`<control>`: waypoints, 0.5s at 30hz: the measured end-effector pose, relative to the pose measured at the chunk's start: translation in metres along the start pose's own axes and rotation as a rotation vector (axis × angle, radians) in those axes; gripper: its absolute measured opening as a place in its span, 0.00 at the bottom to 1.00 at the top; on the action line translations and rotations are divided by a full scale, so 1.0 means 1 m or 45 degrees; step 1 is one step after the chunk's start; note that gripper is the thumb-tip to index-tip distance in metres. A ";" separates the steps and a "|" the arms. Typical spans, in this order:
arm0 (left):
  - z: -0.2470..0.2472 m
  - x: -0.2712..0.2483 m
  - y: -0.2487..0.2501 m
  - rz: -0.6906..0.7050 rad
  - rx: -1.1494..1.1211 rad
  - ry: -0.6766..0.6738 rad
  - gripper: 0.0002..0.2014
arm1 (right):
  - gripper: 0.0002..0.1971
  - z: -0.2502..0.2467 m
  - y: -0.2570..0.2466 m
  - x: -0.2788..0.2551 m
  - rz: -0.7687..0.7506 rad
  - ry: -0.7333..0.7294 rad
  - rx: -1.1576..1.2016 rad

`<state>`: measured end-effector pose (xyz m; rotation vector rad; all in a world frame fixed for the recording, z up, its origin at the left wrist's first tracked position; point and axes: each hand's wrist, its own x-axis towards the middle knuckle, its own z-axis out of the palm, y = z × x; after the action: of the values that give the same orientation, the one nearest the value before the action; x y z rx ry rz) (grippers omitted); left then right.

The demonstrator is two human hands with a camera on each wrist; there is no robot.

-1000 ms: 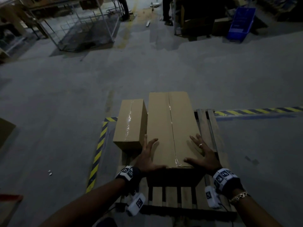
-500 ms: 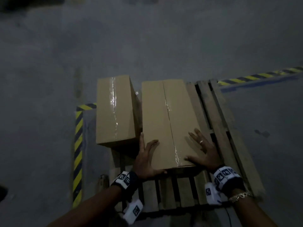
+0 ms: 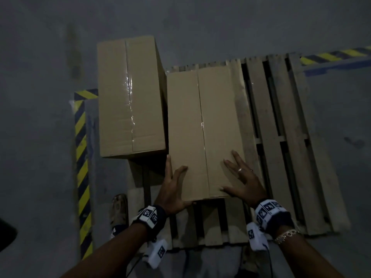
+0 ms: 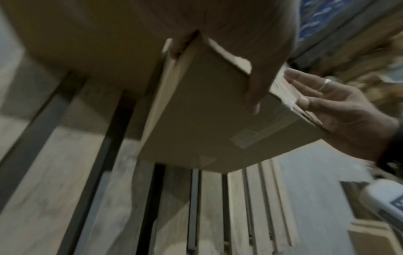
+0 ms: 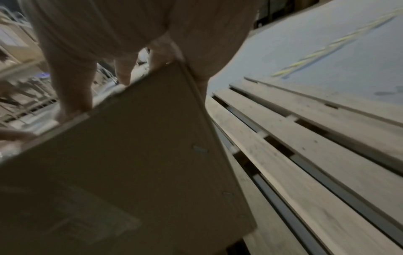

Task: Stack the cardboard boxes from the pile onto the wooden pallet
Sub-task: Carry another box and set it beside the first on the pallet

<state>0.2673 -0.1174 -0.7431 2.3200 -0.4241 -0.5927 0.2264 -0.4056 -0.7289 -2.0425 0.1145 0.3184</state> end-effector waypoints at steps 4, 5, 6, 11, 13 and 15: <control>0.021 -0.009 -0.008 -0.061 0.023 -0.067 0.57 | 0.56 0.004 0.025 -0.002 0.012 -0.121 -0.119; 0.025 -0.012 -0.008 -0.083 0.050 -0.097 0.56 | 0.61 0.002 0.031 -0.005 0.025 -0.164 -0.174; 0.029 -0.015 -0.007 -0.111 0.084 -0.125 0.55 | 0.65 0.000 0.037 -0.008 0.045 -0.206 -0.222; 0.036 -0.016 0.001 -0.177 0.356 -0.324 0.65 | 0.73 -0.015 0.054 -0.024 0.133 -0.357 -0.449; 0.038 -0.012 0.006 -0.170 0.607 -0.430 0.68 | 0.70 -0.014 0.057 -0.026 0.179 -0.358 -0.535; 0.041 -0.006 0.006 -0.149 0.759 -0.460 0.68 | 0.68 -0.012 0.060 -0.028 0.214 -0.356 -0.539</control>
<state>0.2397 -0.1411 -0.7639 2.8166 -0.7134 -1.0683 0.1888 -0.4458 -0.7670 -2.3843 0.0480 0.7851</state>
